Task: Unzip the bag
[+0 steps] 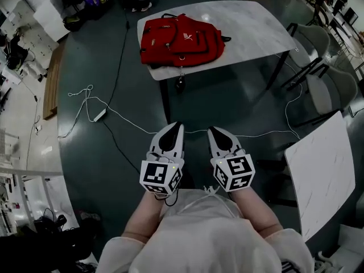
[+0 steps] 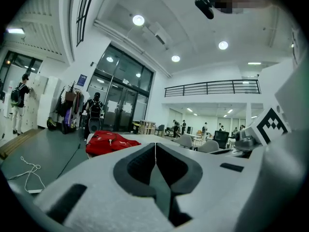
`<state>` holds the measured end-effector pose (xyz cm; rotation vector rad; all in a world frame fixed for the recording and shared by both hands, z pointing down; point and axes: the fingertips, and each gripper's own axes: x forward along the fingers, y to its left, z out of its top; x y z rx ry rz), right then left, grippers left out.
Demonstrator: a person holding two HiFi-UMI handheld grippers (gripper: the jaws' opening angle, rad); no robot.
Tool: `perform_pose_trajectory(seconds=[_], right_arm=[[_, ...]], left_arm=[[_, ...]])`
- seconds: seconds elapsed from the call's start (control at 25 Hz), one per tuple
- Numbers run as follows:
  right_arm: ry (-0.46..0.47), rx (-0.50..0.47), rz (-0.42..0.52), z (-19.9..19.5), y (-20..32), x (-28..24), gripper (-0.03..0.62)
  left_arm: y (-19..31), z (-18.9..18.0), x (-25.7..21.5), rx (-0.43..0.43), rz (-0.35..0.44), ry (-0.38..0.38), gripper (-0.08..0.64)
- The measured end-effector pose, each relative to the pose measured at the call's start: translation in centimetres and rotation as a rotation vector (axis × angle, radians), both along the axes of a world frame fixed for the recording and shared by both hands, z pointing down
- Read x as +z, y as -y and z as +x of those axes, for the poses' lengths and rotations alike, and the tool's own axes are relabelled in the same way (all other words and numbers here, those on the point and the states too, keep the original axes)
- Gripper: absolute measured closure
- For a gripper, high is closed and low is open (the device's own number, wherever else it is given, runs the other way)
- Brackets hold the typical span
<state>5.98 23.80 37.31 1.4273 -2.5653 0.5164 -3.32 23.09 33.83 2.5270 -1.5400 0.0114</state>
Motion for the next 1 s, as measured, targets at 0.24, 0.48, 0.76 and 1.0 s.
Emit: perform_pose_trajectory(seconds=[0.24,0.48,0.76,1.0], right_arm=[[-0.016,0.050,-0.031,-5.3,8.7,0.2,0.565],[-0.033,0.088,-0.070,-9.7,15.3,0.5,0.565],[-0.057,0.094,-0.132,-11.6,19.5,2.3,0.565],[-0.073,0.089,-0.175,-11.5,23.8,4.8,0.565]], left_arm=[[9.7,-6.4,0.1,0.024,-0.033,-0.023,0.537],[16.9,-11.0,0.1,0.066,-0.064,-0.029,0.537],[20.6,-12.7,3.4,0.076,-0.144,-0.034,0.537],[23.5,-12.5,6.1,0.076,-0.197,-0.006,0.537]])
